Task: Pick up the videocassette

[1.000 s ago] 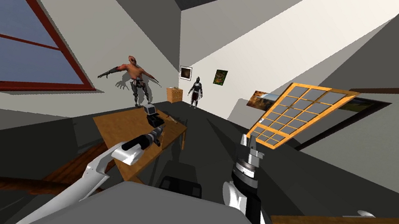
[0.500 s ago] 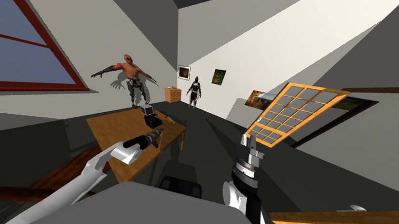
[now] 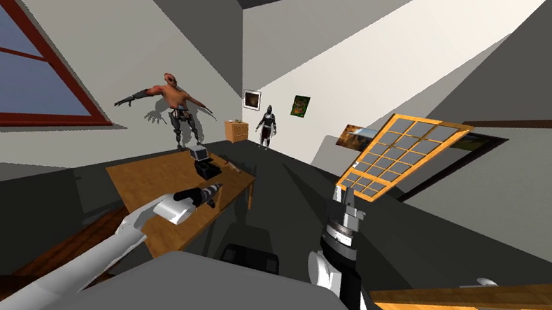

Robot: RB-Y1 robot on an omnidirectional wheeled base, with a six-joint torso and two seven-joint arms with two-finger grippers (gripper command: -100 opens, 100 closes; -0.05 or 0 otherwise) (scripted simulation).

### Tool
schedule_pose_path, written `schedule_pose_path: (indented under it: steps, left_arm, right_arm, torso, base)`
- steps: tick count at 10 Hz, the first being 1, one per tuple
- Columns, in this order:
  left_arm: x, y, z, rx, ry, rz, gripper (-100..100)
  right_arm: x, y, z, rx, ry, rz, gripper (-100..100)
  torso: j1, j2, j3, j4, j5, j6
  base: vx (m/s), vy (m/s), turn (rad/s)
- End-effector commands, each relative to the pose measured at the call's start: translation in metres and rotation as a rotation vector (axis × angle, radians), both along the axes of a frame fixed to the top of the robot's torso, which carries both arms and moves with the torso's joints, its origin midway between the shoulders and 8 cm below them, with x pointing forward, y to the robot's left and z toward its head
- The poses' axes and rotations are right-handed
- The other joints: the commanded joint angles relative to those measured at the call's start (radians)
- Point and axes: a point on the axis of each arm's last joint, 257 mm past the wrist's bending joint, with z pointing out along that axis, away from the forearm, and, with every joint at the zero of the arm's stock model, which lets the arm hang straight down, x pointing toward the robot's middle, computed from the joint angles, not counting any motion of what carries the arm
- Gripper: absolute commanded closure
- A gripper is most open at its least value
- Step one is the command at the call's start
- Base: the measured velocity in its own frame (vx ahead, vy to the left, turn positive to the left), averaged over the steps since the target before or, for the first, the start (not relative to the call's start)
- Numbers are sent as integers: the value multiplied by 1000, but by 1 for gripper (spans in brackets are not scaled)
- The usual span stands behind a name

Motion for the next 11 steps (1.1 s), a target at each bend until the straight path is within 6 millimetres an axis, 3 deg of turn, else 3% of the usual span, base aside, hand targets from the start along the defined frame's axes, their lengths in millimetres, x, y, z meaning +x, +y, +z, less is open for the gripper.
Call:
schedule_pose_path:
  steps: [1,2,3,4,9,11]
  left_arm:
    - [-9,7,-10,10,47,4,-100]
    - [-19,19,-25,25,115,7,-100]
    - [-20,19,-26,26,121,9,-100]
    - [-33,31,-40,39,191,14,-100]
    - [-71,67,-73,71,383,33,-100]
    - [-97,89,-87,85,493,49,-100]
  right_arm:
    - [0,0,0,0,0,0,0]
    - [0,0,0,0,0,0,0]
    - [0,0,0,0,0,0,0]
    - [0,0,0,0,0,0,0]
    - [0,0,0,0,0,0,0]
    - [0,0,0,0,0,0,0]
  torso:
    - [0,0,0,0,0,0]
    - [0,0,0,0,0,0]
    - [-1,0,0,0,0,0]
    - [-1,0,0,0,0,0]
    - [-1,-2,-1,0,0,0]
    - [0,-1,-1,0,0,0]
  base:
    - [40,-9,-27]
    - [46,-19,-49]
    - [39,-9,-21]
    - [55,-7,-42]
    - [69,-11,-37]
    - [72,-14,-29]
